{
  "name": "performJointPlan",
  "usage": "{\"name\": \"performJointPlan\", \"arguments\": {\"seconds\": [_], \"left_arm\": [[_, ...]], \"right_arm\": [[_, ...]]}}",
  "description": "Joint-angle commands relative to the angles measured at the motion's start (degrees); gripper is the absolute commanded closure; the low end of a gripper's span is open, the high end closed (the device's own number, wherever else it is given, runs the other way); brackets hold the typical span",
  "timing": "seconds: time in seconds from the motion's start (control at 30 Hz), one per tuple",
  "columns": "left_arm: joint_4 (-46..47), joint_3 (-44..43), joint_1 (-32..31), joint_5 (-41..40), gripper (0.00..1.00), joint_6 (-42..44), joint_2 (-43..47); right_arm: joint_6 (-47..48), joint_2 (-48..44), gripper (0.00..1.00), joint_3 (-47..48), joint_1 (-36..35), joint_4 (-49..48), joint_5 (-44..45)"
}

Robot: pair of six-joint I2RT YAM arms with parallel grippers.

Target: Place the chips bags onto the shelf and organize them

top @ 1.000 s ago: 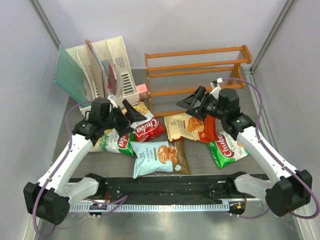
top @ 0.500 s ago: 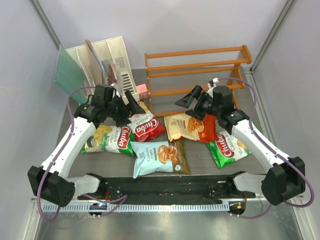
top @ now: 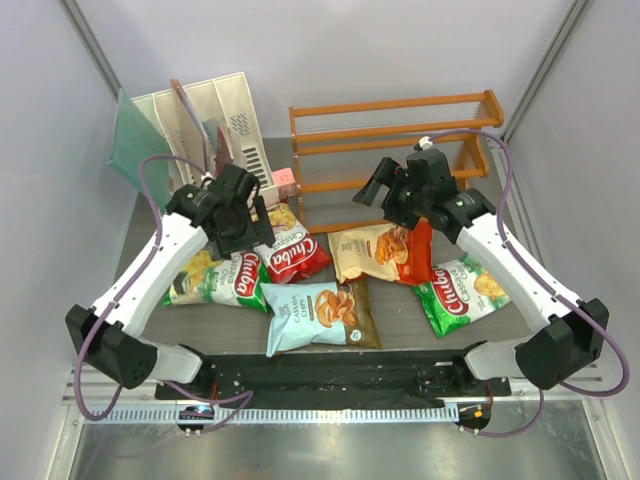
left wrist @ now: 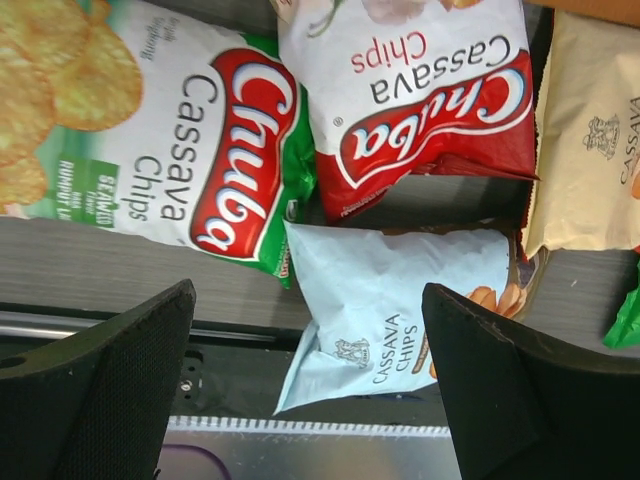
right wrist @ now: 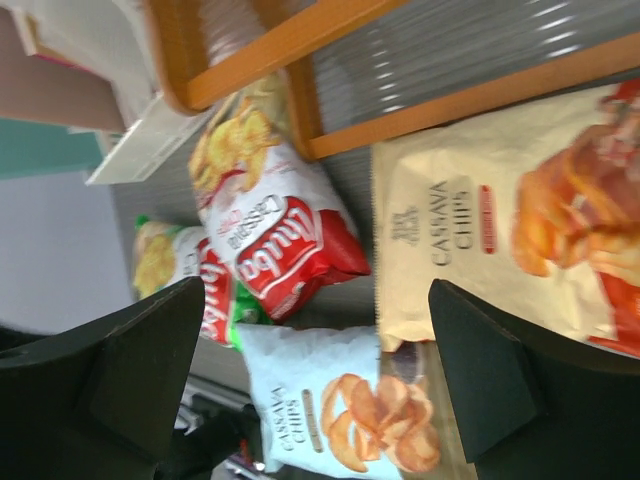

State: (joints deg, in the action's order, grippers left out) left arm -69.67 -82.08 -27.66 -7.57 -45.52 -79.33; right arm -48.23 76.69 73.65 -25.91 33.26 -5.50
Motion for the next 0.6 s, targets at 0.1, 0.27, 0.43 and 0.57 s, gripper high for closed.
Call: {"name": "performJointPlan", "arguments": {"seconds": [0.1, 0.27, 0.43, 0.57], "left_arm": [[0.78, -6.66, -0.29, -14.90, 0.00, 4.03, 7.44], [1.29, -6.17, 0.59, -10.89, 0.00, 7.64, 7.42], [5.67, 3.93, 12.25, 1.71, 0.00, 8.07, 14.28], [4.64, 6.67, 13.59, 2.30, 0.00, 7.90, 16.40]], "right_arm": [[15.06, 3.11, 0.00, 11.93, -0.19, 23.13, 26.83], [15.72, 3.21, 0.00, 14.25, -0.19, 25.55, 24.27], [7.72, 1.27, 0.00, 5.81, -4.22, 10.79, 6.21], [14.73, 8.55, 0.00, 13.87, -14.59, 14.63, 10.32]]}}
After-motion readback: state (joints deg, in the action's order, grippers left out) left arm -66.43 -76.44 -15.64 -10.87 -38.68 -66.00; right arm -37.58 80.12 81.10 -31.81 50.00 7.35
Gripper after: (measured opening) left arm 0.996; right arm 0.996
